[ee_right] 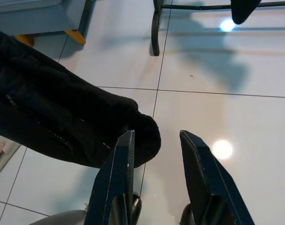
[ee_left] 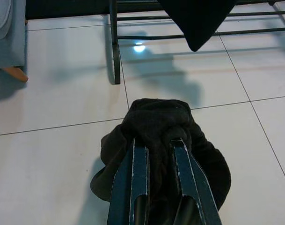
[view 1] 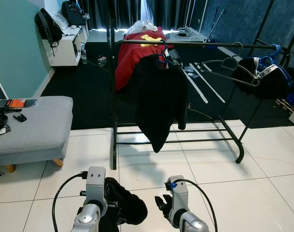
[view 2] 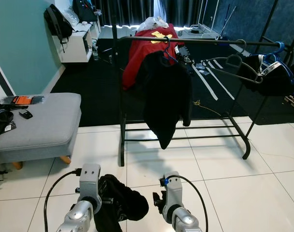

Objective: Hang hanger

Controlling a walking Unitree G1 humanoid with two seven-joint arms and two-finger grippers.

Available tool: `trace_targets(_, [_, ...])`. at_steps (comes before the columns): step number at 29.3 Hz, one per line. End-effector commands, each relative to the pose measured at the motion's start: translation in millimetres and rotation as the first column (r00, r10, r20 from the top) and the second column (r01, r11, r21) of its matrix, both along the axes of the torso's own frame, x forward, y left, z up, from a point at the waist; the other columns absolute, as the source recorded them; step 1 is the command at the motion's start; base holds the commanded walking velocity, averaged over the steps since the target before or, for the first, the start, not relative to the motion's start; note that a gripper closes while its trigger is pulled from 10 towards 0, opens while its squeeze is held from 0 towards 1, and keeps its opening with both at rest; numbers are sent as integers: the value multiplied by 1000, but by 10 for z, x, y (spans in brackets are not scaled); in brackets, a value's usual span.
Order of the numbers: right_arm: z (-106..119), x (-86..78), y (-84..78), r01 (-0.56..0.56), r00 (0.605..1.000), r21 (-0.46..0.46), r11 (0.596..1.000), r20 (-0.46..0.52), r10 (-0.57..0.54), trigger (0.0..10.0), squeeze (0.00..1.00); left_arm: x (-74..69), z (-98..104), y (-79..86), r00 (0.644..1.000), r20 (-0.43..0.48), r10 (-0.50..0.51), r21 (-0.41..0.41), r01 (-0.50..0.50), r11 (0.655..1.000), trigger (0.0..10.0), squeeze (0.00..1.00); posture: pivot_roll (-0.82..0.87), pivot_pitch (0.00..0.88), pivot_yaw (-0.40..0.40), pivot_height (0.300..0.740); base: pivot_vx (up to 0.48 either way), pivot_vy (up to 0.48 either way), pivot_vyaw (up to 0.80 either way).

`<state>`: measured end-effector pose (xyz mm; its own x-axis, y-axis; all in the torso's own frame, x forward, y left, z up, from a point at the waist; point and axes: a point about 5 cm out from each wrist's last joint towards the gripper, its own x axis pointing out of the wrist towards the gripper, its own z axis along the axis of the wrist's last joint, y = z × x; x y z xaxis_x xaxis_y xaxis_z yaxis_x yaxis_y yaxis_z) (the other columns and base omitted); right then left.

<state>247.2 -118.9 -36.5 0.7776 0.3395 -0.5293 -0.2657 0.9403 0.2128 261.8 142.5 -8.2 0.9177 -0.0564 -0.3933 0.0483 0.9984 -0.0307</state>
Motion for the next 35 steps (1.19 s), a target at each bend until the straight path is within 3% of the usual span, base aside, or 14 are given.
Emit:
trace_targets(1, [-1, 2, 10, -3, 1000, 0, 1000, 2, 3, 10000, 0, 32, 26, 36, 1000, 15, -3, 18, 2, 1000, 10000, 0, 69, 15, -39, 740, 0, 0, 0])
trace_targets(35, [-7, -11, 17, -14, 1000, 21, 1000, -4, 14, 10000, 0, 15, 11, 16, 1000, 10, -10, 16, 10, 1000, 10000, 0, 65, 17, -44, 740, 0, 0, 0])
